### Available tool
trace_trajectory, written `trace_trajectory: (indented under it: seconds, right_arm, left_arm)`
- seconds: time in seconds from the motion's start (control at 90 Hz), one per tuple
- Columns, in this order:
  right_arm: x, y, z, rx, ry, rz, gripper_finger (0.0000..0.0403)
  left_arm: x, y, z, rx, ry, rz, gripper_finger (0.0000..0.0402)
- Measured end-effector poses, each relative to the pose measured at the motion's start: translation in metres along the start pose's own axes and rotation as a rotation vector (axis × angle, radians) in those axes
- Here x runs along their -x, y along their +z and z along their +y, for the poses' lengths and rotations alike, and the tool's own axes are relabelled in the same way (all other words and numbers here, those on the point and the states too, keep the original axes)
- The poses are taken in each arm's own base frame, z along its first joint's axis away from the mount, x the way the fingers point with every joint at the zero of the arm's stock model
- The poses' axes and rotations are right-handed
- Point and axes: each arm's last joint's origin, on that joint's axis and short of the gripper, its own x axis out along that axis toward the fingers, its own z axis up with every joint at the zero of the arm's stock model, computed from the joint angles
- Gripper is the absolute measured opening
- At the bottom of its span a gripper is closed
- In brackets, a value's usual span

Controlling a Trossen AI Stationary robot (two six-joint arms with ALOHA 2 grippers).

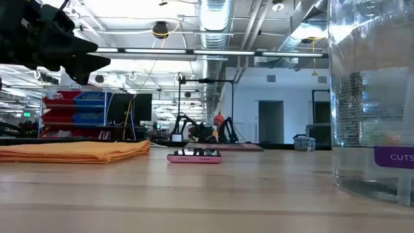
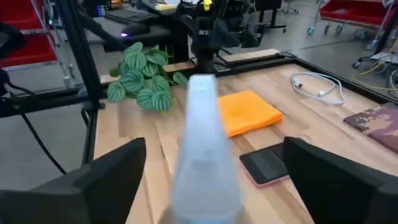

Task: Apply microfiber cloth
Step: Spray the front of the pink cellphone with the spray bottle

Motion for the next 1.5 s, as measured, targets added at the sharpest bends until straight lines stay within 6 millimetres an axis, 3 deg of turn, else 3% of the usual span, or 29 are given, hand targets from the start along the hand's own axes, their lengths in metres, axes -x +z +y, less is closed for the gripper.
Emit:
trace_trajectory:
  seconds: [0.178,0.4,0.689,1.044,1.5]
  right_arm:
    - [0.013,0.015,-0.007,-0.029,0.045,0.005,0.0324]
    - [0.005,0.011,-0.005,-0.002,0.078,0.049,0.0238]
    - [0.006,0.011,-0.003,0.06,0.069,0.032,0.007]
    - [0.027,0.036,-0.006,0.125,-0.027,0.028,0.007]
    - [0.058,0.017,-0.028,-0.07,-0.071,0.127,0.007]
  left_arm:
    - [0.0,0.0,0.0,0.0,0.0,0.0,0.0201]
    - [0.0,0.0,0.0,0.0,0.0,0.0,0.0201]
    - [0.0,0.0,0.0,0.0,0.0,0.0,0.0201]
    - [0.0,0.0,0.0,0.008,0.0,-0.001,0.0201]
    - [0.0,0.002,0.0,0.045,-0.008,-0.025,0.0201]
